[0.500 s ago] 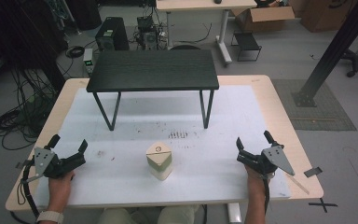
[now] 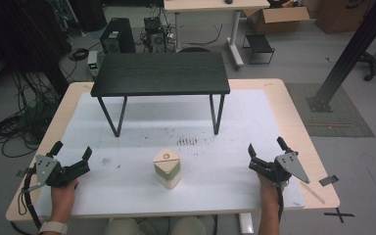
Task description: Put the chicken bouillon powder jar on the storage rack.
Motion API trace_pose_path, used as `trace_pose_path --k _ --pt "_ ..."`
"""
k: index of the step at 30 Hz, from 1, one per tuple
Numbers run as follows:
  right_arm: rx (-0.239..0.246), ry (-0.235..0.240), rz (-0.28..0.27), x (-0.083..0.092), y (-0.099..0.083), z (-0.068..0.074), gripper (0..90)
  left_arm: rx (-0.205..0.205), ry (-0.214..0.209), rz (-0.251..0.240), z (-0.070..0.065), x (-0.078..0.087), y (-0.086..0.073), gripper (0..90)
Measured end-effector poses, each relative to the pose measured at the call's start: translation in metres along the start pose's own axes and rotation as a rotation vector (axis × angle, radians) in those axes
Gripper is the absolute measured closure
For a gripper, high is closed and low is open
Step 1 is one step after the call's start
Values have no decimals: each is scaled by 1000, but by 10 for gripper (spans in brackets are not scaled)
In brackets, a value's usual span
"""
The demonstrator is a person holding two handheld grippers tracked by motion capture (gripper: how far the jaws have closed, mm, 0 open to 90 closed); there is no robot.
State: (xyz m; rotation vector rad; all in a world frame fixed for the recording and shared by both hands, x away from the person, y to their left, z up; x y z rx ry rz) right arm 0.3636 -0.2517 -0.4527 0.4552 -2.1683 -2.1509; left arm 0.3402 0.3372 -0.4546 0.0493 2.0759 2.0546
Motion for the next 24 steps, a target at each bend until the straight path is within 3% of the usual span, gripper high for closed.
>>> trace_pose_path --k 10,21,24 --pt "3 12 44 0 0 1 0 -3 1 0 0 0 0 2" --pt "-37 64 17 10 21 10 0 -3 2 -2 0 0 0 2" --pt "-35 93 20 11 32 19 0 -2 2 -2 0 0 0 2"
Point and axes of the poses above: each handheld gripper's, and its own axes: x roughly backward along the jaws, y roughly out of its top, z roughly to its left, the point moved 7 cm from there along -x, roughly forward along the jaws, and after that the axes turned 8 degrees about -z, right-handed, at the moved point
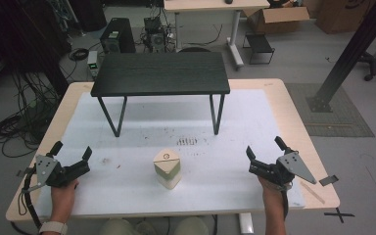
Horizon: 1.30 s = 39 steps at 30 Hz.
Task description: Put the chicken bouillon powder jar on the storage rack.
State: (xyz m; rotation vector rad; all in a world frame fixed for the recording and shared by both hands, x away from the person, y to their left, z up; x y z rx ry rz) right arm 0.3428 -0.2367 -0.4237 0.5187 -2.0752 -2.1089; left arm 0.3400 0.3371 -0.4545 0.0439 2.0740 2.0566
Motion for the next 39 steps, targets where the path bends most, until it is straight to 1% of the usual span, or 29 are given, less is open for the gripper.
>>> trace_pose_path --k 1,2,3,4,7,8,9,11,12,13,14,15,16,17,18,19,20,21,22,24,25,26,27,28,36,37,38,39 --pt "2 12 1 0 2 3 0 0 0 0 0 0 0 2" --pt "2 12 1 0 2 3 0 0 0 0 0 0 0 2" --pt "3 26 4 0 4 7 0 0 0 -1 0 0 0 2" --pt "5 53 11 0 7 16 0 0 0 -1 0 0 0 2" --pt "1 95 15 -1 12 30 0 0 0 -1 0 0 0 2" --pt "1 95 15 -1 12 30 0 0 0 -1 0 0 0 2" --pt "-5 118 18 -1 14 39 0 1 0 -1 0 0 0 2" --pt "-13 143 19 -1 17 48 0 0 0 0 0 0 0 2" --pt "-13 143 19 -1 17 48 0 0 0 0 0 0 0 2" --pt "-20 169 21 -1 18 56 0 -1 0 1 0 0 0 2" --pt "-20 169 21 -1 18 56 0 -1 0 1 0 0 0 2" --pt "-23 195 24 -2 19 66 0 0 0 1 0 0 0 2" --pt "-22 209 25 -2 19 70 0 0 0 1 0 0 0 2" --pt "-22 209 25 -2 19 70 0 0 0 0 0 0 0 2" --pt "-23 232 27 -2 20 79 0 -1 0 0 0 0 0 2" --pt "-27 244 28 -3 20 84 0 0 0 -1 0 0 0 2" --pt "-27 244 28 -3 20 84 0 0 0 -1 0 0 0 2" --pt "-28 255 30 -3 20 88 0 1 0 -1 0 0 0 2" --pt "-34 276 32 -3 20 96 0 0 0 -1 0 0 0 2" --pt "-35 283 31 -4 20 99 0 -1 0 -2 0 0 0 2" --pt "-37 298 33 -4 19 105 0 -2 -1 -1 0 0 0 2" --pt "-37 298 33 -4 19 105 0 -2 -1 -1 0 0 0 2" --pt "-37 311 34 -5 20 110 0 -2 -1 -2 0 0 0 2" --pt "-37 311 34 -5 20 110 0 -3 -1 -1 0 0 0 2" --pt "-50 351 40 -7 21 127 0 -1 0 -2 0 0 0 2" --pt "-50 351 40 -7 21 127 0 -1 0 -2 0 0 0 2" --pt "-50 362 44 -7 21 131 0 -1 1 -2 0 0 0 2" --pt "-50 362 44 -7 21 131 0 -1 0 -2 0 0 0 2"
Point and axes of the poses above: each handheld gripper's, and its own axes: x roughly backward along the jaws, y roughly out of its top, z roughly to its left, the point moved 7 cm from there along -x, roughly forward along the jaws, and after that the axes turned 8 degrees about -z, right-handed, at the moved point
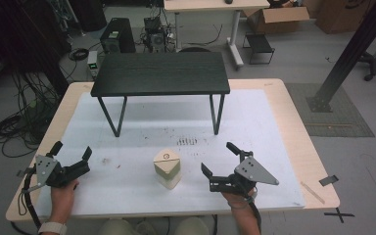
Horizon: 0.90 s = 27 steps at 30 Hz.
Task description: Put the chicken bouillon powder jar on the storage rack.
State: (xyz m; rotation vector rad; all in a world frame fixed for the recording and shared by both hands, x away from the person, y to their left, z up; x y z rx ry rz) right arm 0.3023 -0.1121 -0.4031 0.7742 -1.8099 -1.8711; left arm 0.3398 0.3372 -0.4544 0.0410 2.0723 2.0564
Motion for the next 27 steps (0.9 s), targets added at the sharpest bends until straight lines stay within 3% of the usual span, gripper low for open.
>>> trace_pose_path --k 16,27 --pt "-43 106 55 -17 -14 39 0 2 0 -6 0 1 0 2" --pt "-60 146 95 -27 -26 54 0 3 0 -9 0 1 0 2"
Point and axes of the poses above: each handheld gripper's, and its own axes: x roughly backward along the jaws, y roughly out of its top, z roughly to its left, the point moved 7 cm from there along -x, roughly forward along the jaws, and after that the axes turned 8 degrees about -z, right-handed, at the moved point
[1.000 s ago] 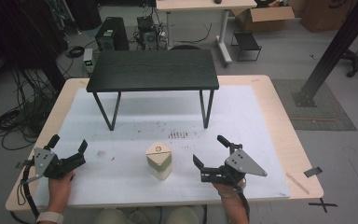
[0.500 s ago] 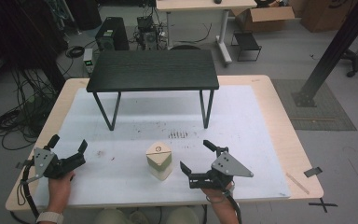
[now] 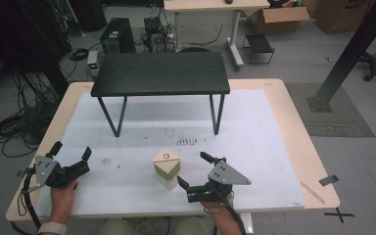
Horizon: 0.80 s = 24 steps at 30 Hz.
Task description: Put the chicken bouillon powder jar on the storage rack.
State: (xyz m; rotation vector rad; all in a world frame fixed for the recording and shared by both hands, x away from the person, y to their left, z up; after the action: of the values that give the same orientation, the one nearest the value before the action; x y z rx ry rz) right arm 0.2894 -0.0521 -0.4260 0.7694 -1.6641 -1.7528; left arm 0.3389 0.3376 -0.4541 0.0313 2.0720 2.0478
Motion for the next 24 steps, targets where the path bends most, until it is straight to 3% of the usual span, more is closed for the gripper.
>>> trace_pose_path --k 24 --pt "-23 55 87 -22 -15 18 0 3 -1 -6 0 1 0 2"
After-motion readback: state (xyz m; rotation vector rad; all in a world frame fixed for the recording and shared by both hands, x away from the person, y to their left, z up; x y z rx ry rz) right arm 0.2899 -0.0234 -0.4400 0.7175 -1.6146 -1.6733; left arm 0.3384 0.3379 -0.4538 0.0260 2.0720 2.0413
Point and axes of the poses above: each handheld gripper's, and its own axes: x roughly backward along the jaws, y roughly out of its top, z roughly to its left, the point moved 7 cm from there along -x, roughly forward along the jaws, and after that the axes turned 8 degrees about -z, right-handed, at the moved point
